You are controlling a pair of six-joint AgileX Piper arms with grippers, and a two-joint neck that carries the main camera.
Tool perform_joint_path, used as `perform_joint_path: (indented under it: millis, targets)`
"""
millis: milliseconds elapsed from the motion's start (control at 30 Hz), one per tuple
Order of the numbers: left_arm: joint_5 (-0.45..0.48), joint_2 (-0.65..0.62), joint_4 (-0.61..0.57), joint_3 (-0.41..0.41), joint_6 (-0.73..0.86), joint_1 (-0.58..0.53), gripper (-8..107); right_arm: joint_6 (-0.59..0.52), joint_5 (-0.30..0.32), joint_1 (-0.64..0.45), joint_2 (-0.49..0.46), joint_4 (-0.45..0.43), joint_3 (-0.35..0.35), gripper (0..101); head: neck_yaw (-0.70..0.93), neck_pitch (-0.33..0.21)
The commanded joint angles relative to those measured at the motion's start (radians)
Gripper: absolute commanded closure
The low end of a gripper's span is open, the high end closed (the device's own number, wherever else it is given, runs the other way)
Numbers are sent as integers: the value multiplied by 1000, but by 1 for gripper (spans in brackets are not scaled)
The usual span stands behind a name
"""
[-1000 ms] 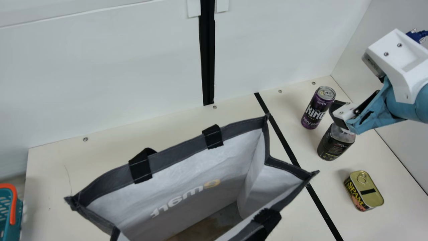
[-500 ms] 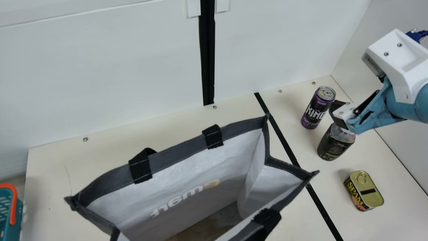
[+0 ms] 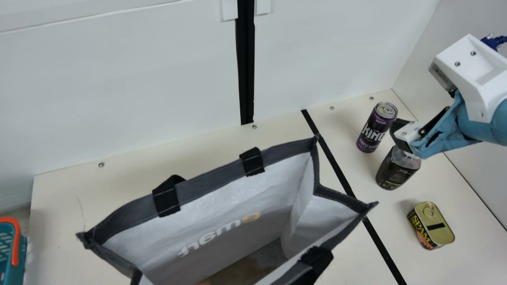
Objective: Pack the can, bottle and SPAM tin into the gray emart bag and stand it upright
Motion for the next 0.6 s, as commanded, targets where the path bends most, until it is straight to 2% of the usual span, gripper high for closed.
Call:
perform_joint_path:
  millis: [0,567]
  targets:
    - [0,19,11,-28,0,-24,9,0,0,0,0,0,0,6,-2,-23]
    - [10,186,38,-274,35,-159,9,0,0,0,0,0,0,6,-2,-23]
